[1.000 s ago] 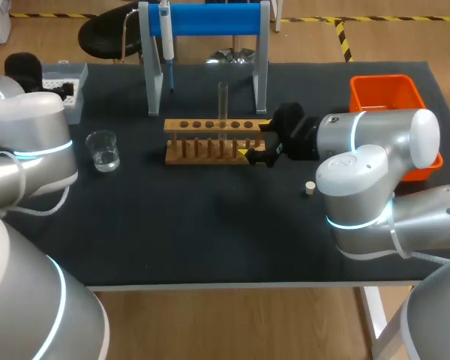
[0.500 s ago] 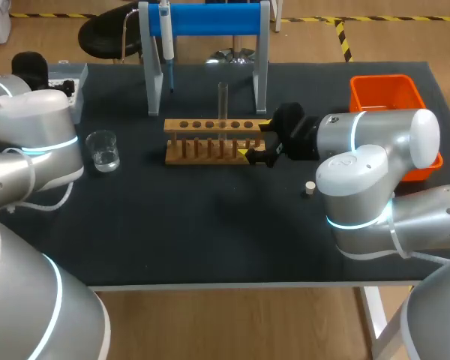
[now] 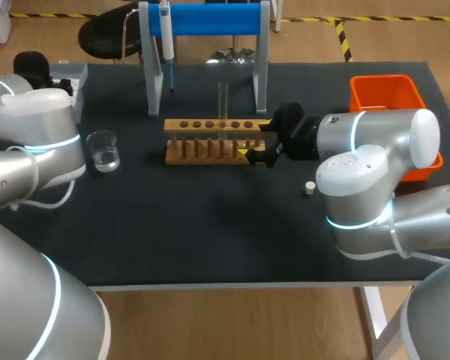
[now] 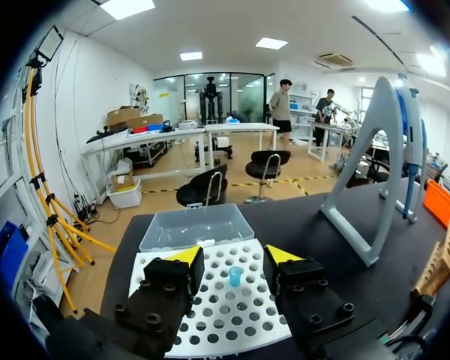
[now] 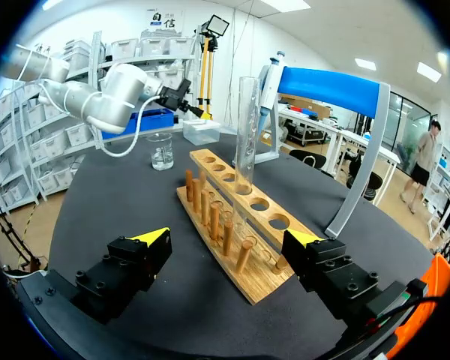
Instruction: Invert the test tube, pick up the pipette, mount the tip to pipette, aspirate from beaker and dispense into the tube, eject the tip, return the pipette, and cap with the stopper.
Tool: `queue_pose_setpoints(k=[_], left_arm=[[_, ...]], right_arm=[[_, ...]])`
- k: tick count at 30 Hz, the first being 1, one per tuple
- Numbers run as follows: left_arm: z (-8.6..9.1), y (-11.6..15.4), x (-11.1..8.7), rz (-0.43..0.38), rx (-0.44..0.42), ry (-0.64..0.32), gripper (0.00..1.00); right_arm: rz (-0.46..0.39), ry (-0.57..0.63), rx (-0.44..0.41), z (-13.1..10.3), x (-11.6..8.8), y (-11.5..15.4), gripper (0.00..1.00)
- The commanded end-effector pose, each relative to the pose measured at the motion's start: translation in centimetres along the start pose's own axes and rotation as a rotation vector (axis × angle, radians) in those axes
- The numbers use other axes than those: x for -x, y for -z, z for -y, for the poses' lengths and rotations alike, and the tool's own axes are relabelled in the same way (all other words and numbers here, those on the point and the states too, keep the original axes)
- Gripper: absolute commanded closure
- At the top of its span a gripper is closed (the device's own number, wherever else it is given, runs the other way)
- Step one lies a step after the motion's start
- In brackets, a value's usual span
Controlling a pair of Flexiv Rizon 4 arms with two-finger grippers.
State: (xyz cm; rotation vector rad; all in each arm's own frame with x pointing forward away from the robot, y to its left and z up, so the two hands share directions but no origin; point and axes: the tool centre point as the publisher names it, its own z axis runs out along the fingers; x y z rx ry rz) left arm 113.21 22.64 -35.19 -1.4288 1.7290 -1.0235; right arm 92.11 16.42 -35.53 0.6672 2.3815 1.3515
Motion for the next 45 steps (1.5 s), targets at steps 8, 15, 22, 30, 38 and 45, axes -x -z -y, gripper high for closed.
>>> queue_pose_setpoints(k=[8,15,22,30,38,45], left_arm=[[-0.4,-0.9,0.2,0.003,0.003,0.005,0.56],[-0.7,-1.2,0.0,0.001,0.007,0.009,0.58],[-0.8,-1.2,0.0,0.004,0.01,0.01,0.64],[-1.0,-1.3,-0.1,0.005,0.012,0.014,0.65],[-1.0,-1.3,-0.1,0.004,0.014,0.015,0.67],[-1.1,-1.3,-0.1,0.004,0.017,0.017,0.65]], right_arm=[[0.001,0.0,0.0,0.0,0.0,0.0,0.0],[0.001,0.0,0.0,0.0,0.0,0.0,0.0],[0.001,0.0,0.0,0.0,0.0,0.0,0.0],[0.001,0.0,0.0,0.0,0.0,0.0,0.0],[0.001,0.0,0.0,0.0,0.0,0.0,0.0],[0.001,0.0,0.0,0.0,0.0,0.0,0.0]])
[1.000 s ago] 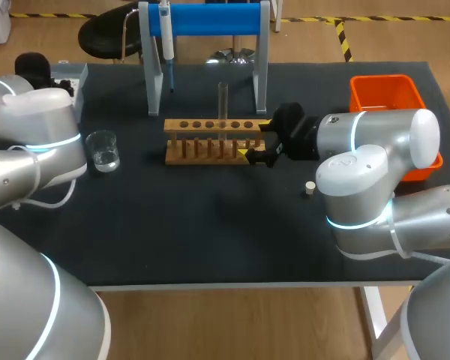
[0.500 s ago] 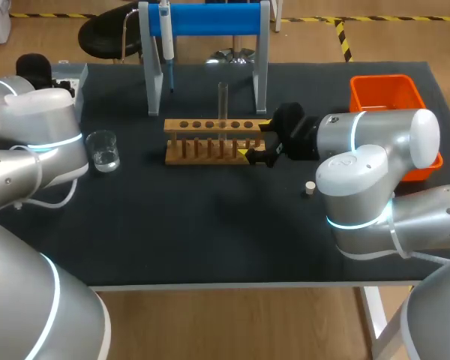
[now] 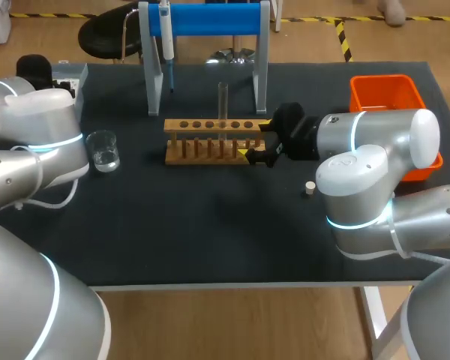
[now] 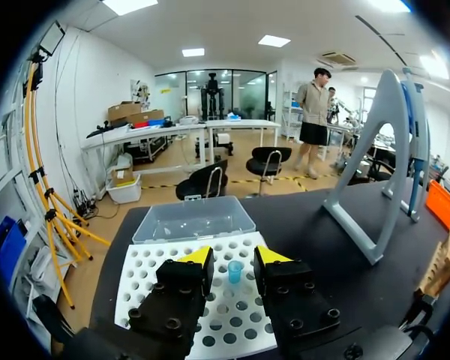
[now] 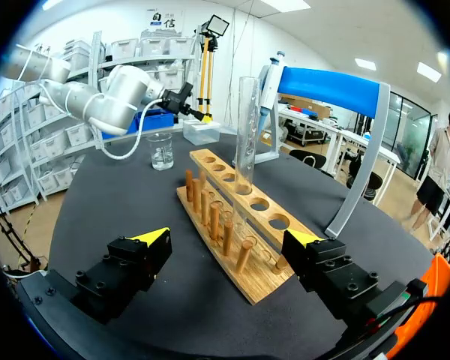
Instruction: Invert the test tube, pick up the pipette, mount the tip to pipette, aspirate from beaker and dispense into the tube, eject the tip, return the pipette, and cap with the stopper.
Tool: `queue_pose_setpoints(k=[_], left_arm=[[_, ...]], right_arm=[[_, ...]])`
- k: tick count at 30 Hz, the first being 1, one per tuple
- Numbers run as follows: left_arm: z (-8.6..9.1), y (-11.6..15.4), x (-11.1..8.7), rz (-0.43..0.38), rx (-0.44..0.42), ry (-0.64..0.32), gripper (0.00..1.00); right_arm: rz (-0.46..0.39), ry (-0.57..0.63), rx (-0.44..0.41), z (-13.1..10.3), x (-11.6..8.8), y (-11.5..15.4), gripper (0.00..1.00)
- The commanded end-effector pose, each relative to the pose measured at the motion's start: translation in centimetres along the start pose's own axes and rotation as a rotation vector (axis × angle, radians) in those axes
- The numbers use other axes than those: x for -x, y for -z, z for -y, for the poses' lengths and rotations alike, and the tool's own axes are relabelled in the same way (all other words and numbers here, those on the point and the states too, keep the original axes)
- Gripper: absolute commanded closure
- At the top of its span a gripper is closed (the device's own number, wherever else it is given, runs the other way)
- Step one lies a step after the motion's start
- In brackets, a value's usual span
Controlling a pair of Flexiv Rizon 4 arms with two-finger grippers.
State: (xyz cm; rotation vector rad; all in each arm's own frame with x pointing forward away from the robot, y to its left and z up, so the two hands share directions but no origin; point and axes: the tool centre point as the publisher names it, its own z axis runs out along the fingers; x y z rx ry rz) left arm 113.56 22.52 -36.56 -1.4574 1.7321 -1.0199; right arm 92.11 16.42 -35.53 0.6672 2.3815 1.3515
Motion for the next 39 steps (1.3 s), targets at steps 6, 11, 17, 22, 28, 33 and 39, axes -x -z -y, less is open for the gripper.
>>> queue_pose_setpoints(k=[6,11,17,22,28,33,39], left_arm=[[-0.16,-0.4,-0.02,0.003,-0.001,-0.001,0.66],[-0.2,-0.38,-0.05,0.006,-0.002,-0.002,0.74],[-0.23,-0.36,-0.09,0.006,-0.001,-0.003,0.78],[-0.25,-0.33,-0.12,0.008,-0.003,-0.004,0.84],[-0.27,-0.3,-0.16,0.007,-0.002,-0.004,0.9],[-0.29,-0.28,-0.22,0.006,-0.002,-0.005,1.0],[0.01,-0.19,-0.29,0.008,-0.006,-0.012,1.0]], right_arm=[[0.001,0.0,0.0,0.03,-0.02,-0.05,0.0],[0.001,0.0,0.0,0.03,-0.02,-0.05,0.0],[0.001,0.0,0.0,0.03,-0.02,-0.05,0.0],[0.001,0.0,0.0,0.03,-0.02,-0.05,0.0],[0.001,0.0,0.0,0.03,-0.02,-0.05,0.0],[0.001,0.0,0.0,0.03,-0.02,-0.05,0.0],[0.001,0.0,0.0,0.03,-0.02,-0.05,0.0]])
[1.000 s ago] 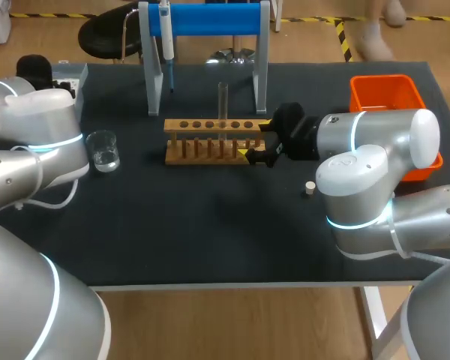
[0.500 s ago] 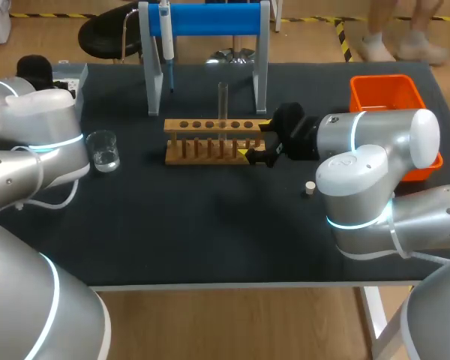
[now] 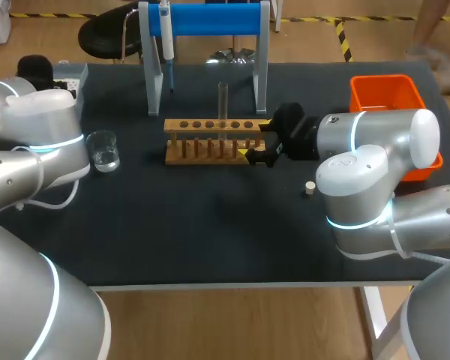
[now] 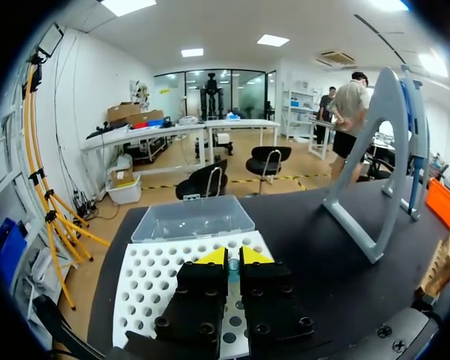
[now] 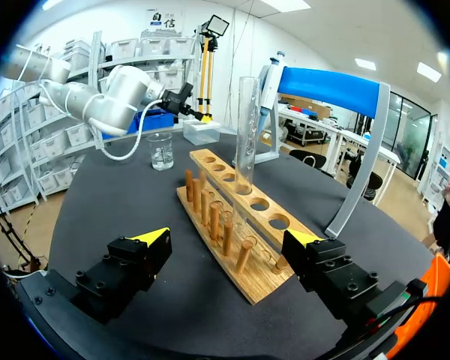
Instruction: Invert the test tube, pick up the pipette, mount the tip to pipette, aspirate from beaker and dispense into the tube, eject the tip, return the pipette, and cap with the stopper.
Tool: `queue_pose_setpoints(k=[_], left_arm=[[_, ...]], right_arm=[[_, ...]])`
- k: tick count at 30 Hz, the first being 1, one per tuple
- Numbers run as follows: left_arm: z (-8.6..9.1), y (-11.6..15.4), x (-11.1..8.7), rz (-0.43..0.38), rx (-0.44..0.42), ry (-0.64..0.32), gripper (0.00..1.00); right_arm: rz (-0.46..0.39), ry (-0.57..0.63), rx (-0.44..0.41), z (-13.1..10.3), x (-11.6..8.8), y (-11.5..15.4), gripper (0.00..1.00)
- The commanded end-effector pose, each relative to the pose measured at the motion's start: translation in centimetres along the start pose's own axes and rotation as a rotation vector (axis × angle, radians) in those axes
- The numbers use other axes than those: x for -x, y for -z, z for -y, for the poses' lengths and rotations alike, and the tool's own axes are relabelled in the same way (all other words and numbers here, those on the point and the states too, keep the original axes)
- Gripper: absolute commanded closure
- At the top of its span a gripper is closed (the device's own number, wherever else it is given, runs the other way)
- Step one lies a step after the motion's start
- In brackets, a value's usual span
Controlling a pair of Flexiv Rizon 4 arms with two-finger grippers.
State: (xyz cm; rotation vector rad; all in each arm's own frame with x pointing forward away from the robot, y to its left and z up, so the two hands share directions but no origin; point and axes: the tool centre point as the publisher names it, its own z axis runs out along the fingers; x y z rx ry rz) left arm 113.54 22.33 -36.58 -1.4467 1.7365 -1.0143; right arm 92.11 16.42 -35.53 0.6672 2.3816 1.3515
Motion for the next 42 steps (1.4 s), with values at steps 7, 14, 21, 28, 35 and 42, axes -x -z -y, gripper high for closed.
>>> queue_pose_setpoints(k=[7,14,21,28,35,42], left_arm=[[1.0,0.1,0.1,0.02,-0.015,-0.013,1.0],[2.1,0.3,0.2,0.022,-0.023,-0.03,1.0],[3.0,0.8,0.3,0.043,-0.035,-0.043,1.0],[3.9,1.3,0.1,0.058,-0.049,-0.058,1.0],[4.7,1.8,0.0,0.08,-0.066,-0.07,1.0],[6.0,2.8,0.0,0.108,-0.1,-0.088,1.0]], right_arm=[[0.001,0.0,0.0,0.0,0.0,0.0,0.0],[0.001,0.0,0.0,0.0,0.0,0.0,0.0],[0.001,0.0,0.0,0.0,0.0,0.0,0.0],[0.001,0.0,0.0,0.0,0.0,0.0,0.0],[0.001,0.0,0.0,0.0,0.0,0.0,0.0],[0.001,0.0,0.0,0.0,0.0,0.0,0.0]])
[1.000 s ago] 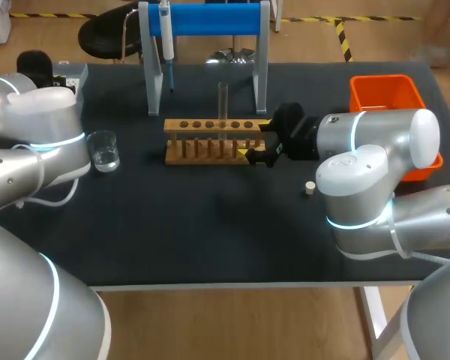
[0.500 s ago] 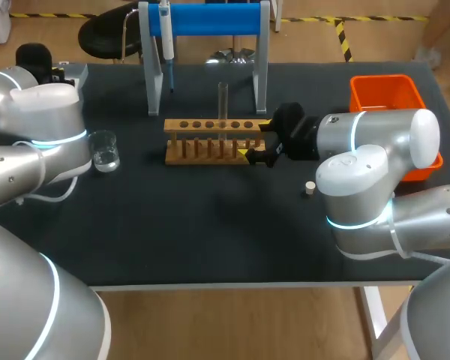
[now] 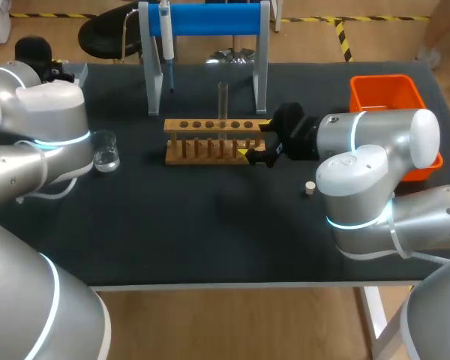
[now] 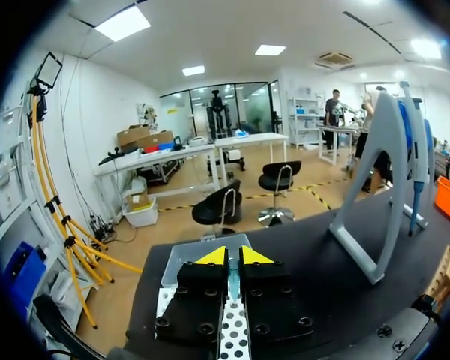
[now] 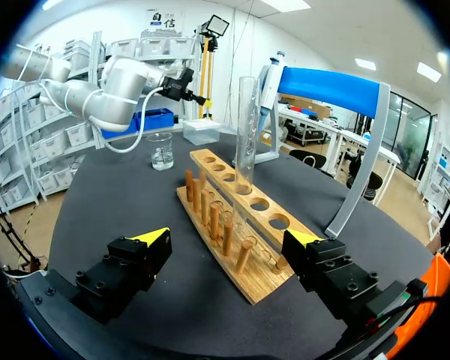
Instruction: Invert the test tube, pick up the pipette, mount the tip to pipette, aspirate from beaker and dispense into the tube, eject the tip, return the pipette, and cap with the stopper.
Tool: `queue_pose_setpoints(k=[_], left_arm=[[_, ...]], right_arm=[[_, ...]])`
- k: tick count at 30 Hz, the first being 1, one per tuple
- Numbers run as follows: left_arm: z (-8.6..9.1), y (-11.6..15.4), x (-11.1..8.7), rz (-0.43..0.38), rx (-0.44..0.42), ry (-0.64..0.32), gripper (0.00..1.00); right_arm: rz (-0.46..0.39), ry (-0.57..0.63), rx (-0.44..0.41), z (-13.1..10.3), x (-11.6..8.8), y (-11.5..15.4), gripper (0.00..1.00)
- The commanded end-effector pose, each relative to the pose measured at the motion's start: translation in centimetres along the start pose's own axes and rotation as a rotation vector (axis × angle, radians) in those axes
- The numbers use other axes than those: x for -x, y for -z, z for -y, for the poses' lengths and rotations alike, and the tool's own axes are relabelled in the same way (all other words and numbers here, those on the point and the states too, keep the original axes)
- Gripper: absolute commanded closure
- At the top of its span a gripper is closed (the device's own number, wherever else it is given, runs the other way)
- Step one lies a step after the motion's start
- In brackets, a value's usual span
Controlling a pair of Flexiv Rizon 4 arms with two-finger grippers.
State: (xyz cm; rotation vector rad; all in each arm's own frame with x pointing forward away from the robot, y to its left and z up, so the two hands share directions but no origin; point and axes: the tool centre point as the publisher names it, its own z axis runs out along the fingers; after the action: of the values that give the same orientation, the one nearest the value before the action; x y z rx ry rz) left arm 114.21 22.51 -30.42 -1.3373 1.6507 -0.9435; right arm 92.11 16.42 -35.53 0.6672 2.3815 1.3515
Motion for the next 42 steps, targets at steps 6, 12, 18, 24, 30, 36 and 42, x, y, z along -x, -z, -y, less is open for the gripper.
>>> queue_pose_setpoints(k=[6,12,18,24,30,36,42], left_arm=[[1.6,1.4,-0.6,0.003,-0.036,-0.023,1.0],[3.6,3.7,-2.5,-0.092,-0.042,-0.05,1.0],[5.9,7.8,-6.9,-0.268,-0.048,-0.111,1.0],[7.6,13.0,-12.2,-0.458,-0.019,-0.183,1.0],[8.0,15.9,-15.4,-0.586,0.006,-0.225,1.0],[8.0,15.9,-15.4,-0.586,0.006,-0.225,1.0],[8.0,15.9,-15.4,-0.586,0.006,-0.225,1.0]], right_arm=[[0.001,0.0,0.0,0.0,0.0,0.0,0.0],[0.001,0.0,0.0,0.0,0.0,0.0,0.0],[0.001,0.0,0.0,0.0,0.0,0.0,0.0],[0.001,0.0,0.0,0.0,0.0,0.0,0.0],[0.001,0.0,0.0,0.0,0.0,0.0,0.0],[0.001,0.0,0.0,0.0,0.0,0.0,0.0],[0.001,0.0,0.0,0.0,0.0,0.0,0.0]])
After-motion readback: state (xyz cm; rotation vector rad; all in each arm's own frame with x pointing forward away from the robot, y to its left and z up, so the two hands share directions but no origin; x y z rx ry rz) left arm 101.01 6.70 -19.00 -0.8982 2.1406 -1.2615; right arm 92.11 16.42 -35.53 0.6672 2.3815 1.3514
